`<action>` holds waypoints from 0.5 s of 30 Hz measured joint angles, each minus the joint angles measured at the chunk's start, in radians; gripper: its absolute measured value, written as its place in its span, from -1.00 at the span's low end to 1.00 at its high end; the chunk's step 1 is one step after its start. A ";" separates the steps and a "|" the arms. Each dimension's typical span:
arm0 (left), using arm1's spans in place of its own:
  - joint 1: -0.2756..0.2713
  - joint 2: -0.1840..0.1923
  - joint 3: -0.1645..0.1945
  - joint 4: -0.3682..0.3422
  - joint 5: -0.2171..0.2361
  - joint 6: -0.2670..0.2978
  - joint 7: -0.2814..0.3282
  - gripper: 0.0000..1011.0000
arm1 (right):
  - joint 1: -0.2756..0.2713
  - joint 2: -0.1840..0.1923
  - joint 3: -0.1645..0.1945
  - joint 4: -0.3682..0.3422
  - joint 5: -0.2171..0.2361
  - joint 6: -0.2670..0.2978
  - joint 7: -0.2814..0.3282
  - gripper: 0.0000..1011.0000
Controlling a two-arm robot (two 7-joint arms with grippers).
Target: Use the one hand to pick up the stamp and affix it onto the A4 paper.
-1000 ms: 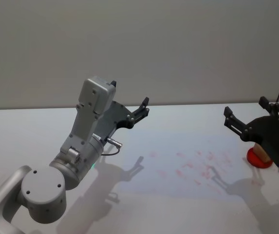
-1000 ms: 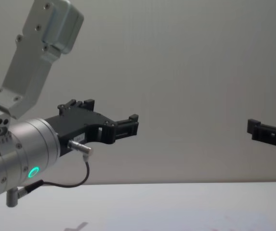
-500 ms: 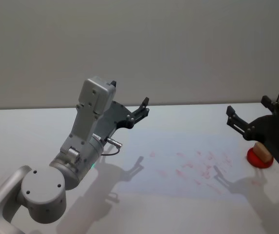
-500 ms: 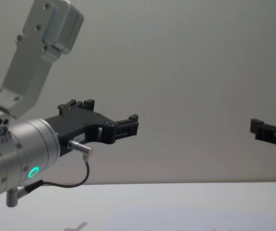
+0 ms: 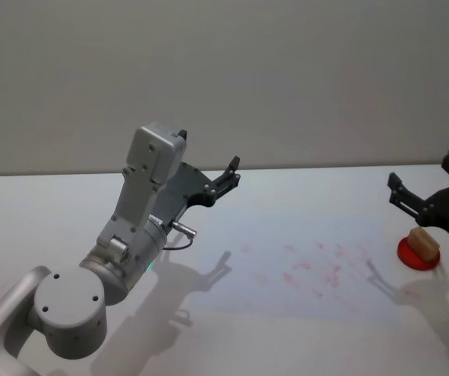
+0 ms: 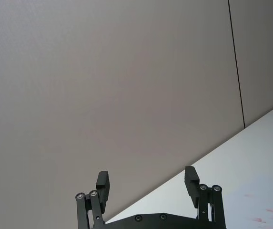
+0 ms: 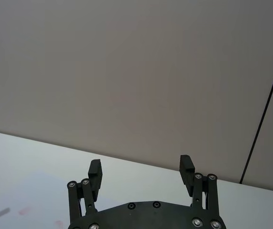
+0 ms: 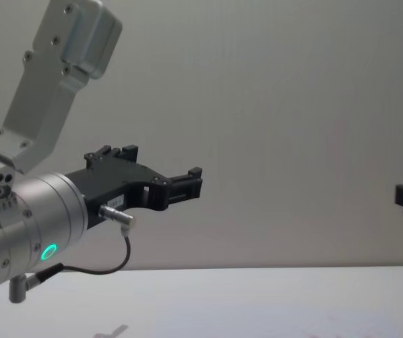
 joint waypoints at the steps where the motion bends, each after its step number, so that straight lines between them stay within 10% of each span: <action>1: 0.000 0.000 0.000 0.000 0.000 0.000 0.000 0.98 | 0.001 0.005 0.005 0.008 0.003 -0.001 0.006 0.98; 15: 0.000 0.000 0.000 0.000 0.000 0.000 0.000 0.98 | 0.017 0.031 0.029 0.099 0.002 0.000 0.045 0.98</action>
